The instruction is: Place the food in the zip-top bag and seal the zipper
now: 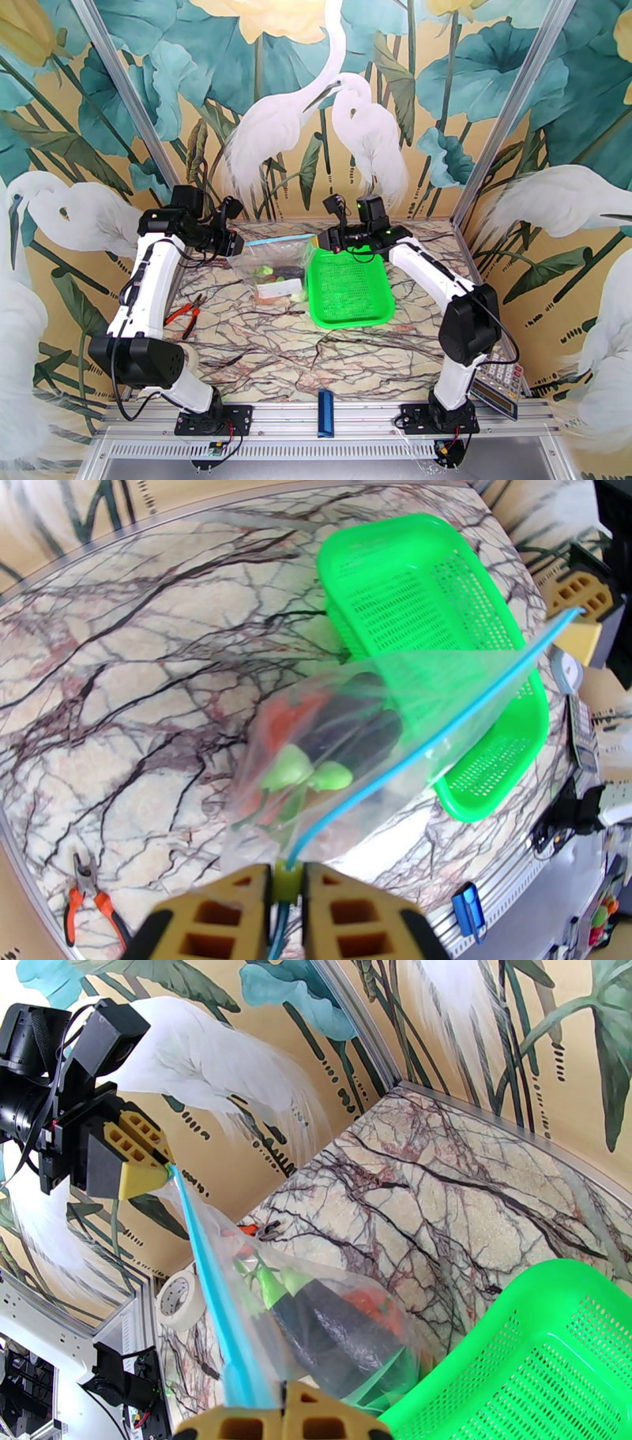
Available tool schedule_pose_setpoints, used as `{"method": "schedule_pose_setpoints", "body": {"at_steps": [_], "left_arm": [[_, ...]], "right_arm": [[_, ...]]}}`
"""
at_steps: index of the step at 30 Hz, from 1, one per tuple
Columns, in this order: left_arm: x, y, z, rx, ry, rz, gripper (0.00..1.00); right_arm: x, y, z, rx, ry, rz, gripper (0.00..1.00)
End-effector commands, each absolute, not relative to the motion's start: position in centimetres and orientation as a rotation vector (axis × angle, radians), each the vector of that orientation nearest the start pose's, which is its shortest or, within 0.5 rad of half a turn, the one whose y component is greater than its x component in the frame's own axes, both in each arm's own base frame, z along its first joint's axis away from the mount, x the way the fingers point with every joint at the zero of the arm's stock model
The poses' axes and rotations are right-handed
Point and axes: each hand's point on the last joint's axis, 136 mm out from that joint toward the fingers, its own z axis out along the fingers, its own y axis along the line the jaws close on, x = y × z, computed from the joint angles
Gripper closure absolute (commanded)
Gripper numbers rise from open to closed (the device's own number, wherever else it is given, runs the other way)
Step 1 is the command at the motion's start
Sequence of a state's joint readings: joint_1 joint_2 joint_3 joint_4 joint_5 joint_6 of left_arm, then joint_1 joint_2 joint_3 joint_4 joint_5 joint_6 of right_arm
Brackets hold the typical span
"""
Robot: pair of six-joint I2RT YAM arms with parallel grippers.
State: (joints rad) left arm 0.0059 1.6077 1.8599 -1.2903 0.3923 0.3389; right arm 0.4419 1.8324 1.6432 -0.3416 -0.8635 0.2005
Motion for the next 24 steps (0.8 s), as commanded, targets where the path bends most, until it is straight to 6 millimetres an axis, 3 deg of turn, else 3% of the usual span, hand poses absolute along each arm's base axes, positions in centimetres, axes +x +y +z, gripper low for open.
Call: {"method": "schedule_pose_setpoints", "body": {"at_steps": [1, 13, 19, 24], "left_arm": [[36.7, -4.2, 29.3, 0.457, 2.519, -0.28, 0.83], [36.8, -2.7, 29.5, 0.355, 2.539, -0.214, 1.0], [36.9, -1.7, 29.5, 0.292, 2.532, -0.154, 1.0], [36.9, -1.9, 31.1, 0.221, 2.44, -0.167, 1.0]], "right_arm": [[39.6, 32.1, 29.5, -0.784, 1.988, 1.251, 1.0], [39.8, 32.2, 29.7, -0.789, 1.989, 1.256, 1.0], [39.9, 32.3, 30.0, -0.79, 1.984, 1.256, 1.0], [39.4, 32.7, 31.1, -0.803, 1.964, 1.28, 1.0]]}}
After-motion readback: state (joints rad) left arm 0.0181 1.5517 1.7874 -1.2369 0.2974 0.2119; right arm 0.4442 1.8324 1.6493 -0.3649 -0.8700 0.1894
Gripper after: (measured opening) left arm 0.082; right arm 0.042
